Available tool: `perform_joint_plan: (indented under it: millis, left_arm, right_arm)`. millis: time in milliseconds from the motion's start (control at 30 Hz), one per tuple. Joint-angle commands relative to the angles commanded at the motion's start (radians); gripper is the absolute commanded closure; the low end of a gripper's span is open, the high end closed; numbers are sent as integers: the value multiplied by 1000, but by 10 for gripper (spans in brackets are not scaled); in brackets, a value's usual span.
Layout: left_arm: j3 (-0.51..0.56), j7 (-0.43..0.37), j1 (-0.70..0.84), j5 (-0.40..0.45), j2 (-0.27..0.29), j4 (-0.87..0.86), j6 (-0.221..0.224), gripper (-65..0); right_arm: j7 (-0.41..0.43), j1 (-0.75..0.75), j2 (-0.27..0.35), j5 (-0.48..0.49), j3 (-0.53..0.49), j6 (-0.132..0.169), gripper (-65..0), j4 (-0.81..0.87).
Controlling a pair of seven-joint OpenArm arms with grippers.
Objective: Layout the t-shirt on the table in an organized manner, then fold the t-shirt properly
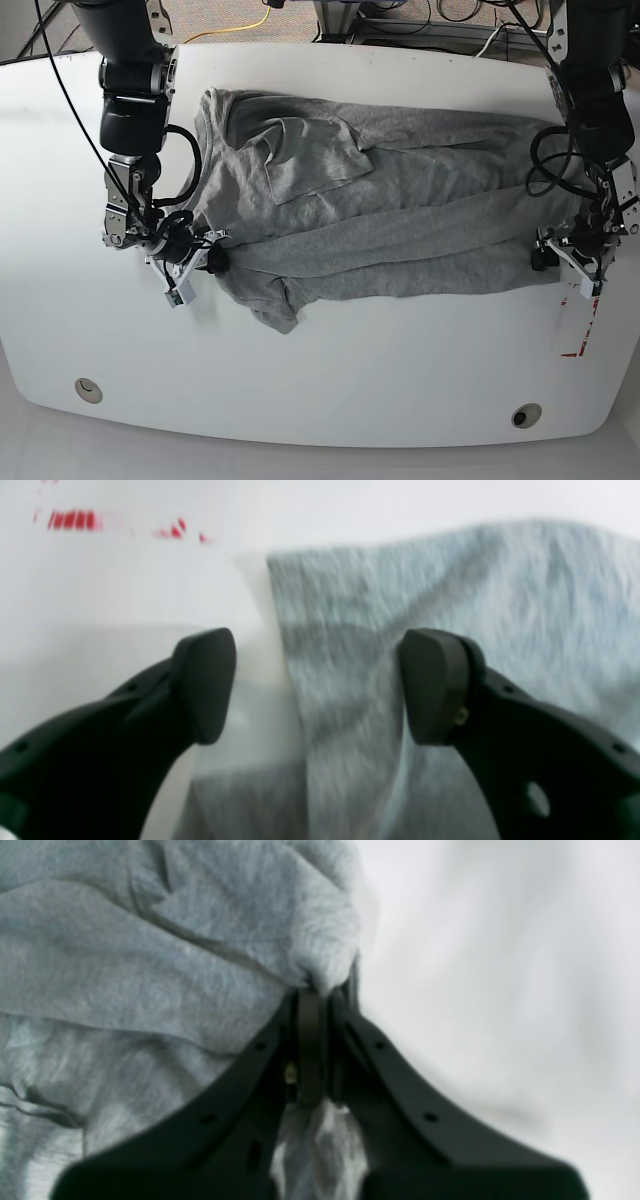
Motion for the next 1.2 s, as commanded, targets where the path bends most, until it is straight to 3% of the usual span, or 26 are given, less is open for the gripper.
perform_joint_plan:
  millis: [100, 167, 300, 333, 500, 1200]
  left_arm:
    - [0, 0, -9, 0, 20, 3, -5, -474]
    - [0, 0, -11, 0, 25, 3, -5, -438]
    - [0, 0, -12, 0, 29, 21, -5, -261]
    - [2, 0, -12, 0, 43, 32, -5, -178]
    - [2, 0, -14, 2, 52, 46, -3, 0]
    - [-8, -3, -78, -2, 28, 252, -2, 0]
  right_arm:
    - [0, 0, 0, 0, 0, 0, -2, 0]
    - [0, 0, 0, 0, 0, 0, -2, 0]
    - [0, -5, 0, 0, 0, 0, -2, 0]
    - [0, -9, 0, 0, 0, 0, -2, 2]
    - [0, -11, 0, 0, 2, 0, -2, 2]
    - [0, -12, 3, 0, 2, 0, -2, 2]
